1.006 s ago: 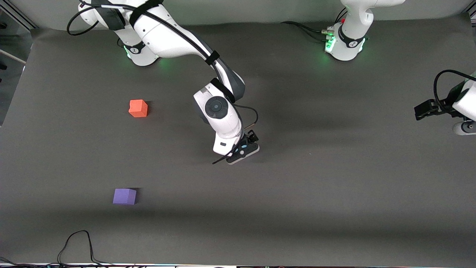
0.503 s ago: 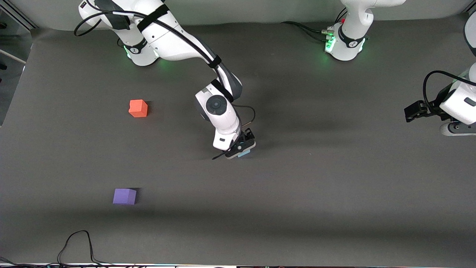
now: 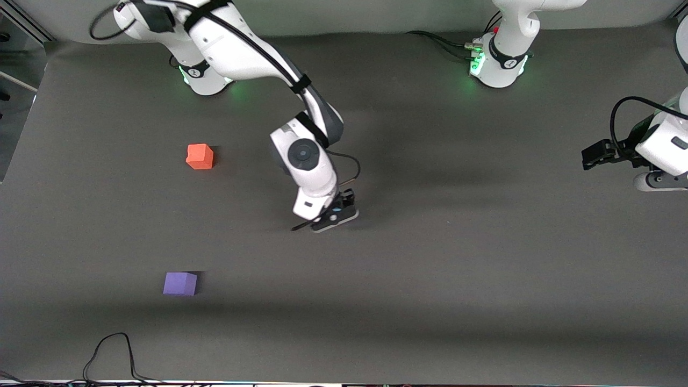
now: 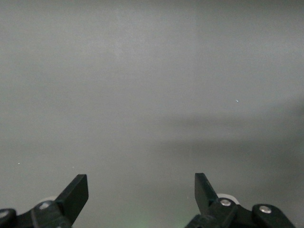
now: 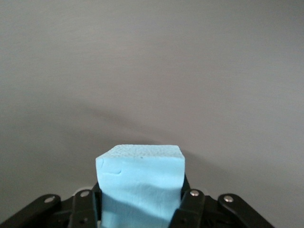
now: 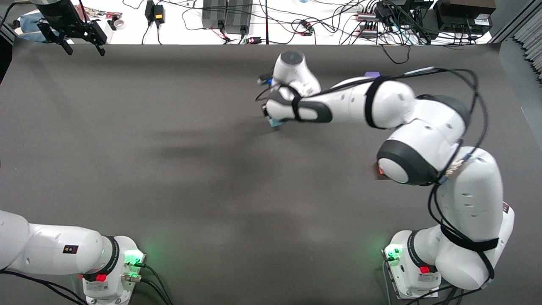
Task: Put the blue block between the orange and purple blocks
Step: 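Carry the blue block with the right gripper between orange and purple blocks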
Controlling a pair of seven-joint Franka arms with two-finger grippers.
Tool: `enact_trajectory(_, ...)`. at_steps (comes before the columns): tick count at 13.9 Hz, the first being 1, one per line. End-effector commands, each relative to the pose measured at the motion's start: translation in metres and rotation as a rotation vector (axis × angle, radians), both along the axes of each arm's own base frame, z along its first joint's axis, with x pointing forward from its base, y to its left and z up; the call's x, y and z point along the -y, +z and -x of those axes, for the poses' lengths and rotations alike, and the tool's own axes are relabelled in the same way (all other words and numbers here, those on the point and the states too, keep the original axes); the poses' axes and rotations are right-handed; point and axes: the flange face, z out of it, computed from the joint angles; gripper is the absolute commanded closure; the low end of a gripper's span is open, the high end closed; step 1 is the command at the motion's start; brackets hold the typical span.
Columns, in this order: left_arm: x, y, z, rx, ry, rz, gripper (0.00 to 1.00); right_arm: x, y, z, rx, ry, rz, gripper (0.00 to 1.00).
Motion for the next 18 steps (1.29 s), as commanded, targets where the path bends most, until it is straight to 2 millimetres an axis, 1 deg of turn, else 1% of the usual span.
enact_trajectory(1, 0.000, 0.011, 0.005, -0.018, 0.008, 0.009, 0.00, 0.092, 0.061, -0.007, -0.038, -0.125, 0.007, 0.70)
enact_trajectory(2, -0.006, 0.016, 0.006, -0.011, 0.023, 0.009, 0.00, 0.131, 0.071, -0.012, -0.040, -0.138, 0.008, 0.70)
enact_trajectory(3, -0.008, 0.018, 0.006, -0.004, 0.022, 0.011, 0.00, 0.179, 0.080, -0.017, -0.046, -0.157, 0.001, 0.70)
enact_trajectory(4, -0.010, 0.017, 0.005, 0.001, 0.020, 0.012, 0.00, 0.215, 0.083, -0.011, -0.071, -0.199, -0.037, 0.70)
enact_trajectory(5, -0.004, 0.011, 0.003, -0.006, 0.009, 0.008, 0.00, 0.254, 0.079, -0.004, -0.091, -0.252, -0.067, 0.70)
enact_trajectory(6, -0.006, 0.009, 0.003, -0.009, 0.010, 0.007, 0.00, 0.287, 0.072, 0.003, -0.080, -0.274, -0.070, 0.70)
enact_trajectory(7, -0.009, 0.009, 0.005, -0.010, 0.011, 0.009, 0.00, 0.324, 0.059, 0.010, -0.052, -0.285, -0.061, 0.70)
enact_trajectory(8, -0.008, 0.007, 0.006, -0.017, 0.007, 0.007, 0.00, 0.351, 0.044, 0.017, -0.020, -0.277, -0.047, 0.70)
enact_trajectory(9, -0.008, 0.007, 0.007, -0.026, 0.009, 0.009, 0.00, 0.375, 0.032, 0.023, -0.005, -0.274, -0.028, 0.70)
enact_trajectory(10, -0.008, 0.008, 0.010, -0.032, 0.008, 0.009, 0.00, 0.390, 0.025, 0.026, 0.002, -0.271, -0.011, 0.68)
enact_trajectory(12, -0.009, 0.004, 0.012, -0.037, 0.003, 0.010, 0.00, 0.402, 0.010, 0.029, -0.012, -0.284, 0.014, 0.68)
enact_trajectory(14, -0.010, 0.005, 0.012, -0.029, 0.006, 0.012, 0.00, 0.421, -0.009, 0.033, -0.021, -0.338, 0.020, 0.68)
enact_trajectory(17, -0.012, 0.004, 0.013, -0.040, -0.018, 0.016, 0.00, 0.417, -0.040, 0.036, -0.022, -0.389, -0.017, 0.68)
enact_trajectory(18, -0.014, 0.005, 0.014, -0.038, -0.018, 0.018, 0.00, 0.414, -0.045, 0.035, -0.006, -0.379, -0.012, 0.67)
